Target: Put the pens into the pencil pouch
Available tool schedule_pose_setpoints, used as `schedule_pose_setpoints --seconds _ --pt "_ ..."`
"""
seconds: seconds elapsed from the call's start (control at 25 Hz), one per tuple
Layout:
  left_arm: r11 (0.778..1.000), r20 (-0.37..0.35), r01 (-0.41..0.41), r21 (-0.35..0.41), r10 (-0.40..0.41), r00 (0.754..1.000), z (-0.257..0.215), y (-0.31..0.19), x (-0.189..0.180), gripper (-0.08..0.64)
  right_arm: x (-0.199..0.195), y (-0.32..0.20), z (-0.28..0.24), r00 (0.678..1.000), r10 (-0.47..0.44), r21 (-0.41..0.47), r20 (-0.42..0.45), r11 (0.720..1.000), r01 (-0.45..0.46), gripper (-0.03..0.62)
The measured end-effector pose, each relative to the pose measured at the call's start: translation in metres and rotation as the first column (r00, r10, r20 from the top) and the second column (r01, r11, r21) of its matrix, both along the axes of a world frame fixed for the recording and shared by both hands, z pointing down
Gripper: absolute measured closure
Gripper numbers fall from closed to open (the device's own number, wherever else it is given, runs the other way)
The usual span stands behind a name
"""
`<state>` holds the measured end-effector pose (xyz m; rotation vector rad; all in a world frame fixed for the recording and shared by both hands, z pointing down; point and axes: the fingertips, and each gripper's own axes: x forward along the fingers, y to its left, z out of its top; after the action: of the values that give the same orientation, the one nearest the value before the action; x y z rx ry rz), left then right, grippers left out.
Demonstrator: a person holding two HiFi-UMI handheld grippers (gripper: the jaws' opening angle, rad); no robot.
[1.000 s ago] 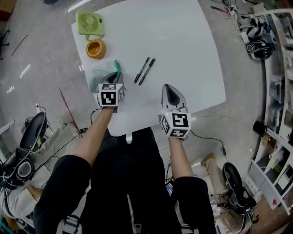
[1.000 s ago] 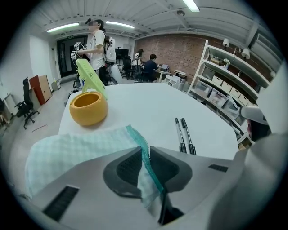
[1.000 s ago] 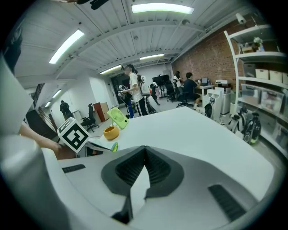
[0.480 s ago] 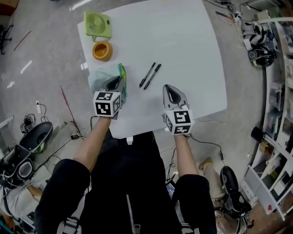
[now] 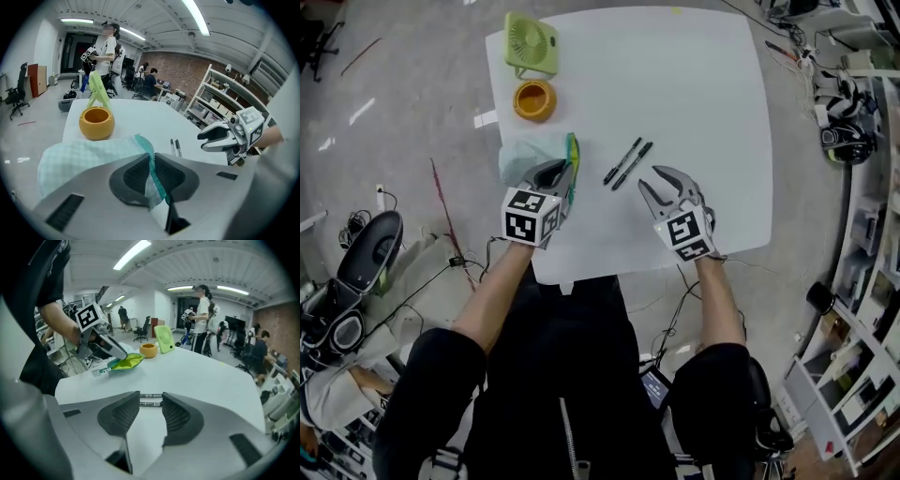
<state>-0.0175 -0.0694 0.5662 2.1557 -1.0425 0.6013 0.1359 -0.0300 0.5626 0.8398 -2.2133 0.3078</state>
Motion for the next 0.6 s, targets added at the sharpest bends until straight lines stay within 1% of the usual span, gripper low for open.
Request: schedule_pose_setpoints --seconds 0.08,0.2,0.28,0.32,0.4,0.52,0.6 --pt "1.000 -0.006 0.000 -0.004 0.000 1.000 0.000 0.000 0.000 0.506 -0.001 -0.007 0.005 0.998 -0.053 -0.005 -0.032 0.999 0.053 0.420" --pt "1.000 -0.012 0.010 -0.007 -0.010 1.000 0.000 -0.001 -0.002 0.506 -0.001 -0.018 0.011 0.991 -0.112 0.004 -0.077 0.994 0.112 0.376" --pt "1.000 -0.012 0.016 -0.007 -0.016 1.000 0.000 -0.001 -0.002 0.506 -0.002 -0.021 0.017 0.977 -0.177 0.002 -0.121 0.984 0.179 0.345" --pt "1.000 -0.009 0.016 -0.006 -0.016 1.000 0.000 -0.001 -0.002 0.506 -0.003 -0.021 0.021 0.965 -0.220 -0.007 -0.144 0.975 0.221 0.329" --pt "1.000 -0.001 0.010 -0.007 -0.010 1.000 0.000 -0.001 -0.003 0.506 -0.004 -0.019 0.032 0.927 -0.321 -0.034 -0.193 0.946 0.321 0.299" --pt "1.000 -0.004 0.009 -0.017 -0.009 1.000 0.001 0.000 -0.003 0.506 -0.003 -0.012 0.051 0.840 -0.471 -0.097 -0.271 0.881 0.463 0.299" --pt "1.000 -0.003 0.010 -0.021 -0.010 1.000 0.001 0.001 -0.004 0.506 -0.002 -0.009 0.061 0.784 -0.540 -0.130 -0.306 0.840 0.528 0.298"
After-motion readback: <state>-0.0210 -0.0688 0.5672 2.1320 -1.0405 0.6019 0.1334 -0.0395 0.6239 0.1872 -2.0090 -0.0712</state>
